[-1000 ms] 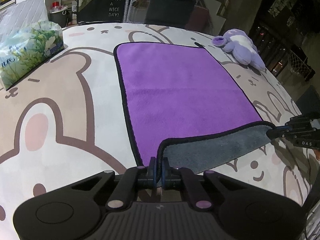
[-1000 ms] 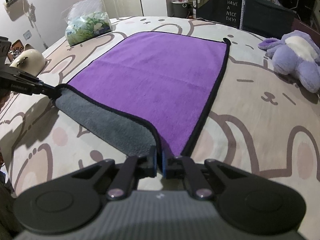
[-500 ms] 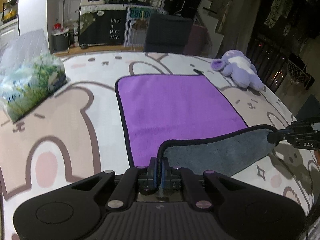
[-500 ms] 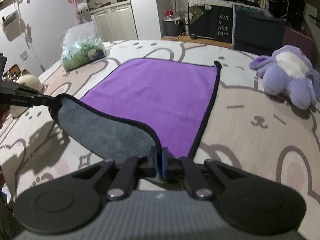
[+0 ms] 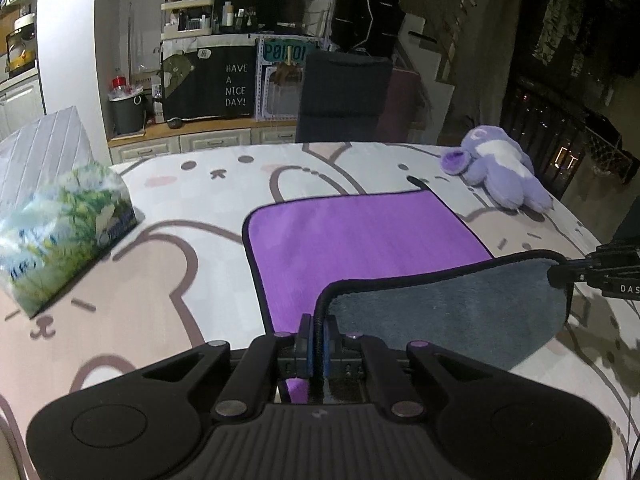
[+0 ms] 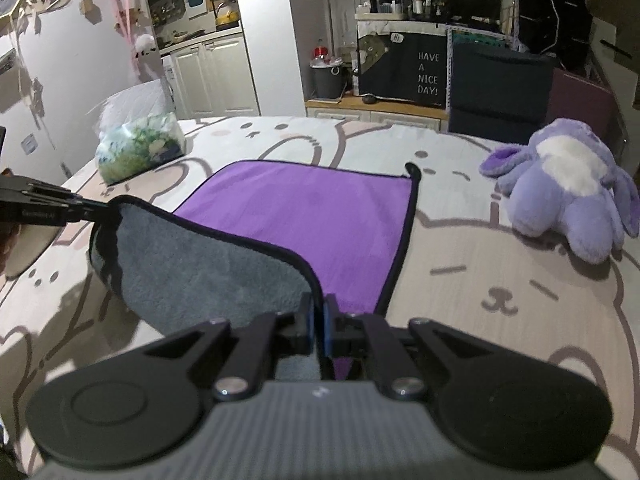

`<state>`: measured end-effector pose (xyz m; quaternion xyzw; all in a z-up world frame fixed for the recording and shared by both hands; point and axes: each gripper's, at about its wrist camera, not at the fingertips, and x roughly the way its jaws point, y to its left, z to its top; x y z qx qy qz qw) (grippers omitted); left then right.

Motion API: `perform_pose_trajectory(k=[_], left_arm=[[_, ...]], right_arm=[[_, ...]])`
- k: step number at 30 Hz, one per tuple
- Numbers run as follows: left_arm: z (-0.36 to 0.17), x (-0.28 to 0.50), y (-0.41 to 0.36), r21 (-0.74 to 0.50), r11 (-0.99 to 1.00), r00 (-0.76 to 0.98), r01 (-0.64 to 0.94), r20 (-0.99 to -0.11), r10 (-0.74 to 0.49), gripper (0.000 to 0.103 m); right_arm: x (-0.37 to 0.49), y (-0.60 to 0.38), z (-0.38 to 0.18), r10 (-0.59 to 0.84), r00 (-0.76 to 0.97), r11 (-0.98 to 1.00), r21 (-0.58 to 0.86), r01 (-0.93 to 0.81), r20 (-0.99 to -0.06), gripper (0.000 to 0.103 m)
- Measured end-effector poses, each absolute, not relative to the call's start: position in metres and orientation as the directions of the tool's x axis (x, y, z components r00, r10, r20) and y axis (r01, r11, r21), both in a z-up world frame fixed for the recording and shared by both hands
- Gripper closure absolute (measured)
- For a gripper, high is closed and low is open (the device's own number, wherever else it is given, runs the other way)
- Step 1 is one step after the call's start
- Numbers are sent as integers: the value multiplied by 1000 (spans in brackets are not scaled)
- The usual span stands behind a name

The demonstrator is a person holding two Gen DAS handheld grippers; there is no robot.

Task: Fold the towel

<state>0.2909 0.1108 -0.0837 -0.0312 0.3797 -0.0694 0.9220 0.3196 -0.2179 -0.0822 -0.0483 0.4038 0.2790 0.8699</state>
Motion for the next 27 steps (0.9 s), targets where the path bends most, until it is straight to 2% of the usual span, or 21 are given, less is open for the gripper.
perform_pose_trajectory(k=[27], left_arm=[[-89,395,138,-94,994,730,56,-675,-105,98]], right_arm=[[443,-188,-90,412,592,876,121,-468,-693,97]])
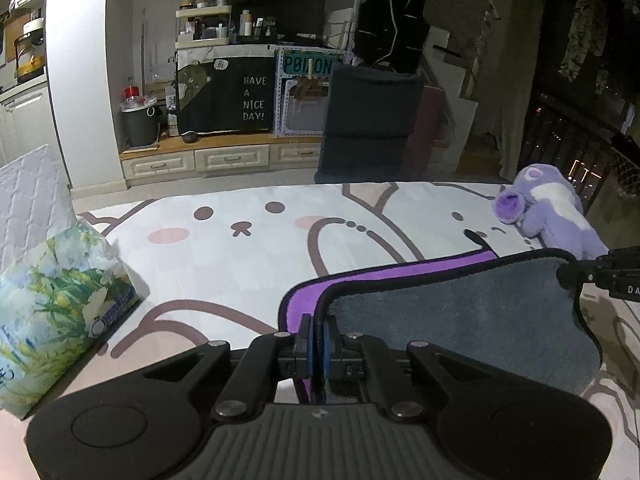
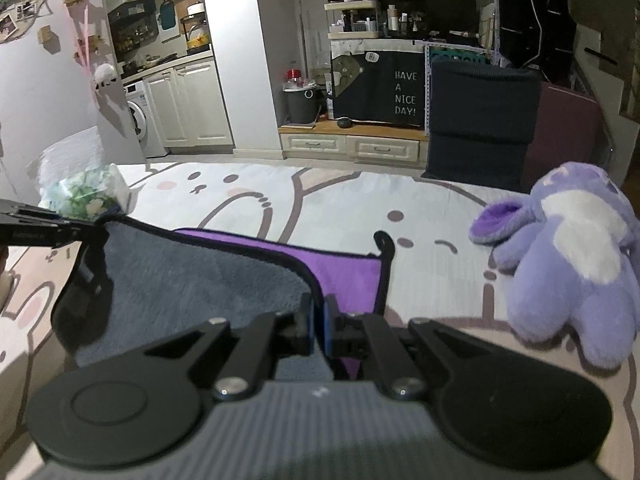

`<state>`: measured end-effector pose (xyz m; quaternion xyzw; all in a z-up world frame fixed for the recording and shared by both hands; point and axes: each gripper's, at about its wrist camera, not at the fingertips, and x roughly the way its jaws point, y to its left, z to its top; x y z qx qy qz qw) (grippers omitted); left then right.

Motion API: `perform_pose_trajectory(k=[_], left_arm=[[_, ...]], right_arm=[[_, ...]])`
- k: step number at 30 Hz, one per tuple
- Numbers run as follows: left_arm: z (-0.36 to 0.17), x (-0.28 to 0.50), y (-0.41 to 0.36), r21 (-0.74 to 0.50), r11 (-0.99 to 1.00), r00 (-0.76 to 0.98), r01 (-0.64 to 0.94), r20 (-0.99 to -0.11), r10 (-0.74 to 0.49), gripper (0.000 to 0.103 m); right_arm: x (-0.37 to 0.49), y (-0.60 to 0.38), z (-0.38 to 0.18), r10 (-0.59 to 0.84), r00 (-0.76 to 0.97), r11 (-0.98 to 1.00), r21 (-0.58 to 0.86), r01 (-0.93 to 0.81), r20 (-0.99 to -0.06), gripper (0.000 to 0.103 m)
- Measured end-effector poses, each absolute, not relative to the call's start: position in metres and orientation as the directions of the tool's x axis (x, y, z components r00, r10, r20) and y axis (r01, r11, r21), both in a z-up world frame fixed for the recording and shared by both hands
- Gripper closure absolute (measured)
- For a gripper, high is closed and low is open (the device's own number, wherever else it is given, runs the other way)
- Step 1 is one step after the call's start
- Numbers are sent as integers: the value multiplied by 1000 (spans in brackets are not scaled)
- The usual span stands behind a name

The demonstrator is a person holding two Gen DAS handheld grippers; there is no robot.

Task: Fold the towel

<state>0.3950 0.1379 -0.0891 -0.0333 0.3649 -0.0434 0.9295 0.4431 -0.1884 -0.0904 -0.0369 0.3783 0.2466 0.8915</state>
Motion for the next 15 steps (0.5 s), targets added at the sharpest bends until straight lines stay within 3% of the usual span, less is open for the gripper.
perform_pose_trajectory(k=[15], left_arm=[[-96,451,143,-67,997,722,44,-687,-78,98]], right_arm=[[502,-170,-102,358,602,898,88,-430,-713,97]])
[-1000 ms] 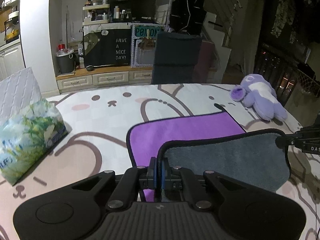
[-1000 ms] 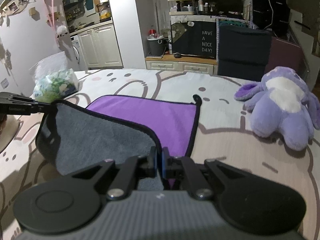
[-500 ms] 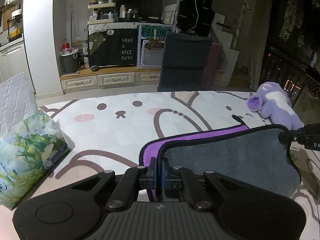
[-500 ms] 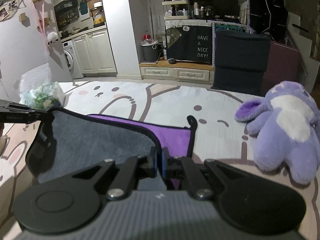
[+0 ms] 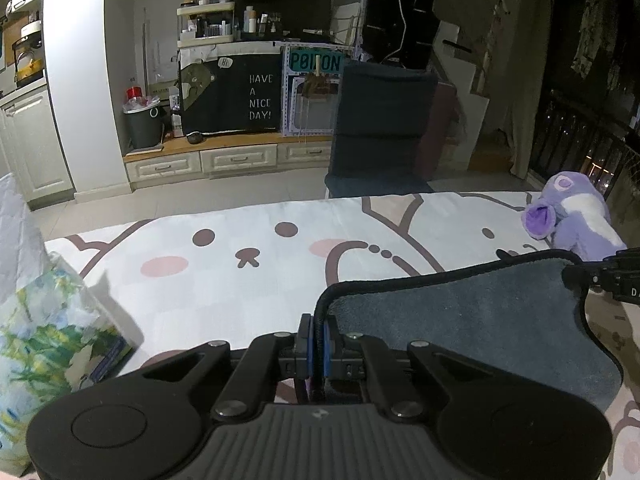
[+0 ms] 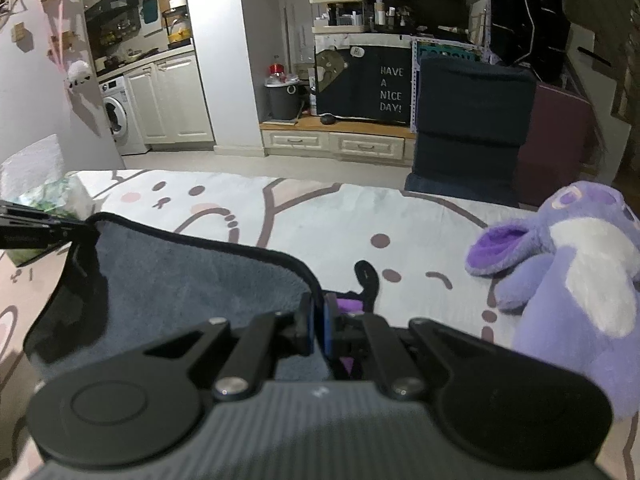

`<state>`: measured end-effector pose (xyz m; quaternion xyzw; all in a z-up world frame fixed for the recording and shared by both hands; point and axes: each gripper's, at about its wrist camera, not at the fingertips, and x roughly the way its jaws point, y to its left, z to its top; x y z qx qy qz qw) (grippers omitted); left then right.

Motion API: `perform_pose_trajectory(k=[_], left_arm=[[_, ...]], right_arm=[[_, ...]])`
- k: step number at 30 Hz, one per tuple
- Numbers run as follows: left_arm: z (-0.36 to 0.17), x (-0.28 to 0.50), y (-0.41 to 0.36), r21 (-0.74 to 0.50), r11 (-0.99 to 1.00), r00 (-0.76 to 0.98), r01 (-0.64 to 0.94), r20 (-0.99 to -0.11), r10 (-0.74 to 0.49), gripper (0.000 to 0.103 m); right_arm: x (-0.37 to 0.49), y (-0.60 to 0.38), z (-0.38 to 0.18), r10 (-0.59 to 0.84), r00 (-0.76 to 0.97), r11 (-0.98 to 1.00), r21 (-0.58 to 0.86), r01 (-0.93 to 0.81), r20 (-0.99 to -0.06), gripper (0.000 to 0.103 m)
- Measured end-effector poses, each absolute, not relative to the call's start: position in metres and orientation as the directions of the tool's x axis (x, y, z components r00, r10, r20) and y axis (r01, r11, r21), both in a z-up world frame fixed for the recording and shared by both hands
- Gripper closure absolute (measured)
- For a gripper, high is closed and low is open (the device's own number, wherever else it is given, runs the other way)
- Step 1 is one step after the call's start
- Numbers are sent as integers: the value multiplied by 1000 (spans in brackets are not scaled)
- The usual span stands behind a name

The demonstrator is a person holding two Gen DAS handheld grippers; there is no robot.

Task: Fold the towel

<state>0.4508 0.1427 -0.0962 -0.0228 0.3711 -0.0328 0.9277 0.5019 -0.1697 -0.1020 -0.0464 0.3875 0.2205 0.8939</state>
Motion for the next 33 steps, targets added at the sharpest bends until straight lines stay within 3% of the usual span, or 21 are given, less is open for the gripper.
perform_pose_trajectory(k=[15,20,23,25,33], left_arm=[[-125,467,142,-49,999,667,11,-743,-44,94],[-127,465,144,-47,999,654,1,-755,-37,79],[-125,462,145,-43,999,651,-1,-758,-32,55],[-123,458,145,-35,999,650,-2,-759,-26,40],[-118,449,139,-32,999,645,-15,-764,-15,12]], right_arm=[[517,-157,-130,317,586,910,65,-410,-746,97],[517,-156,-133,298,593,916,50,-397,-748,94],[516,-158,-131,300,590,918,57,-393,-749,81],[516,-161,-130,305,593,919,67,-389,-745,64],[507,-167,-124,324,592,920,100,-379,-738,29]])
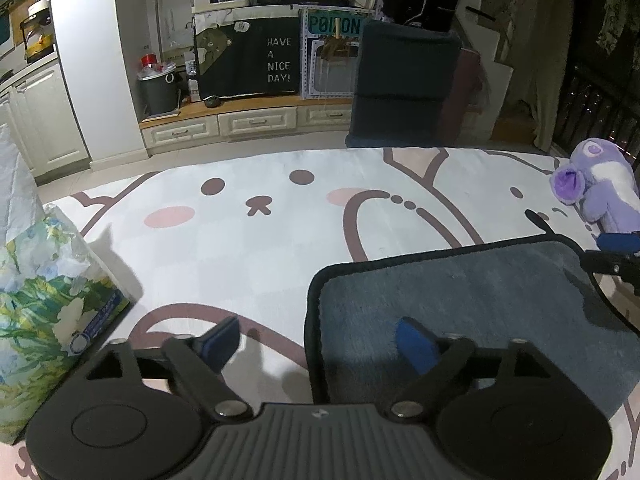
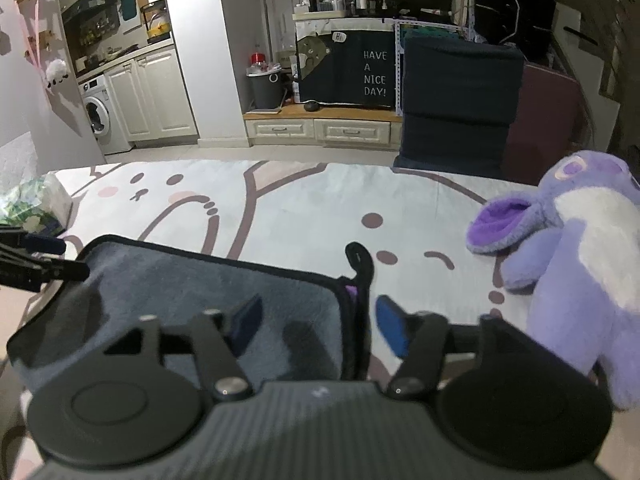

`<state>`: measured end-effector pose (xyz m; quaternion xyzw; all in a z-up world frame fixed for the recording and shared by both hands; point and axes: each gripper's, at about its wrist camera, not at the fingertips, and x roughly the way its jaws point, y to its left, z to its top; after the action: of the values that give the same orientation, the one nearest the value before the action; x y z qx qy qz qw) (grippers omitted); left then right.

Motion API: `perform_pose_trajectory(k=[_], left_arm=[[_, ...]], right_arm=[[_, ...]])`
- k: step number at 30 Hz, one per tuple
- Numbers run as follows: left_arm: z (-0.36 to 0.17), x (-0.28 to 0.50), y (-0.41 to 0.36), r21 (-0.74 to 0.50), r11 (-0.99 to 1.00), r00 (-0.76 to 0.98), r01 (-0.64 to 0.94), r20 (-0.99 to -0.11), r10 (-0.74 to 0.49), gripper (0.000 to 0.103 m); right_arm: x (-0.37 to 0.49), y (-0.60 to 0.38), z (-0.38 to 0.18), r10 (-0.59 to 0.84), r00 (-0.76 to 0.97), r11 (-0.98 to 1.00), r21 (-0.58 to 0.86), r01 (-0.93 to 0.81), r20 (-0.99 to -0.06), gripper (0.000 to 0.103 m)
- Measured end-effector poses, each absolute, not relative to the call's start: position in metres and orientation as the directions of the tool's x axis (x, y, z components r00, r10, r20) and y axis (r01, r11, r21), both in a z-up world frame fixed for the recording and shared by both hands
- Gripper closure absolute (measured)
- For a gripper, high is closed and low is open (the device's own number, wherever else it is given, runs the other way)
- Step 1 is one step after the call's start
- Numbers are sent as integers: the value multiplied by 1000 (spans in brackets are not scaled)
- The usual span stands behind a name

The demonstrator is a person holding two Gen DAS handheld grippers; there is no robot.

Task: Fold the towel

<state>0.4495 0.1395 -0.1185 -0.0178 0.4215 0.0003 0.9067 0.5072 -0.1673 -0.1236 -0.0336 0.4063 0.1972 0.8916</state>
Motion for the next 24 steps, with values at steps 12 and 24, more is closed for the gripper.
perform_pose_trajectory(k=[12,24], left_arm=[[-94,431,130,-43,999,671,-31,-741,-10,0],[-67,401,118,-50,998,685,-47,-728,-4,0]], right_arm=[[483,-168,-107,298,625,935,89,-343,-722,0],[460,-168,-79,297,641,942,107,-319,-708,0]])
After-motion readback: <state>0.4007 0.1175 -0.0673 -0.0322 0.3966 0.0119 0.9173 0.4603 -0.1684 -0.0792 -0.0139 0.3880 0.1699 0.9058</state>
